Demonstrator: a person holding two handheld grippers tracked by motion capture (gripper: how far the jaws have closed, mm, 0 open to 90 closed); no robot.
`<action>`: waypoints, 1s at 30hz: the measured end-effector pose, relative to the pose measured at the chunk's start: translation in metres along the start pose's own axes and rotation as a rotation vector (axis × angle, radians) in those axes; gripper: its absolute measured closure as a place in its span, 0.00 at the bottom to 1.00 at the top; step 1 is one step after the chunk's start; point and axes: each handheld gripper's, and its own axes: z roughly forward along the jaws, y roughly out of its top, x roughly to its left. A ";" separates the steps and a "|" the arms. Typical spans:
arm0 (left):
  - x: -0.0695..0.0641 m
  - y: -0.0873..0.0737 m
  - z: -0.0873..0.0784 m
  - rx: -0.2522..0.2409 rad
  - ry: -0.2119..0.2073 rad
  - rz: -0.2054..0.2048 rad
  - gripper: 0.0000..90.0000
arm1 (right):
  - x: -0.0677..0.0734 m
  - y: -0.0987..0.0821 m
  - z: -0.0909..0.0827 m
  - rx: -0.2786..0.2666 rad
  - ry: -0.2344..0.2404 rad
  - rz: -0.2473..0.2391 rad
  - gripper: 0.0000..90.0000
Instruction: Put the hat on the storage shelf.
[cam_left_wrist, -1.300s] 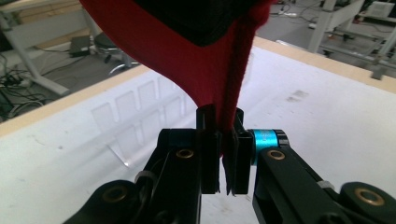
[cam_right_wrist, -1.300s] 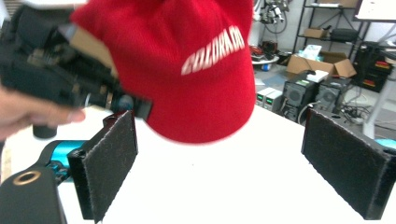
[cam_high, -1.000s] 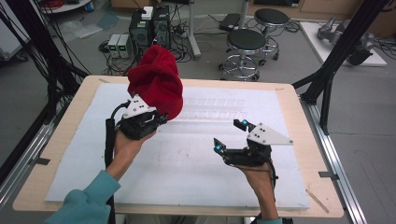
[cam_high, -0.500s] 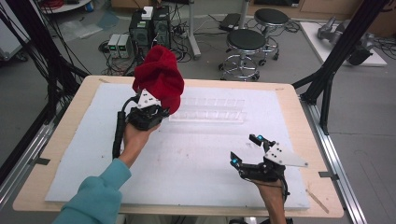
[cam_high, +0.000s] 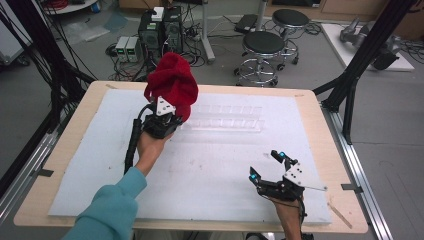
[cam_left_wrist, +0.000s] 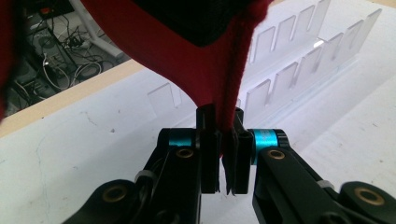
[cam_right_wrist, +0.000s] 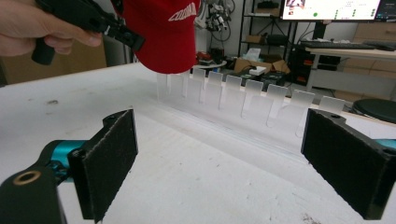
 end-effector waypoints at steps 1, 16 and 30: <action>-0.001 0.000 0.001 0.002 0.002 0.002 0.95 | 0.000 -0.001 0.001 -0.001 -0.001 0.000 0.11; -0.007 -0.009 0.019 0.035 0.014 0.016 0.95 | -0.003 -0.025 0.005 0.008 -0.027 0.032 0.11; -0.005 -0.020 0.022 0.038 0.001 0.008 0.94 | 0.000 -0.028 0.002 -0.025 -0.061 0.019 0.11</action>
